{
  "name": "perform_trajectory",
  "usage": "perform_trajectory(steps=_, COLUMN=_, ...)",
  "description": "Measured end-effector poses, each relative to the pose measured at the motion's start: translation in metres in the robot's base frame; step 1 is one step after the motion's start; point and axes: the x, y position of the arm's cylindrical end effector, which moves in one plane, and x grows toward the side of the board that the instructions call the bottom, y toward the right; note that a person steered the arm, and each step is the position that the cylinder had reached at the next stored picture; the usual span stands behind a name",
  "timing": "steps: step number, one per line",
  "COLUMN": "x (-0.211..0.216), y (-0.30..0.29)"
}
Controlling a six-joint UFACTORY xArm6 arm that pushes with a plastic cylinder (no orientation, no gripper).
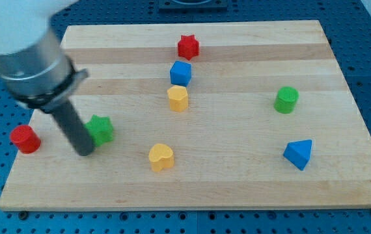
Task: Move the green star below the yellow hexagon
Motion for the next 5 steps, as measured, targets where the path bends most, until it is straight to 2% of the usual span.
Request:
perform_trajectory(steps=2, x=-0.019, y=-0.068)
perform_trajectory(steps=4, x=-0.031, y=0.063)
perform_trajectory(steps=5, x=-0.033, y=0.008)
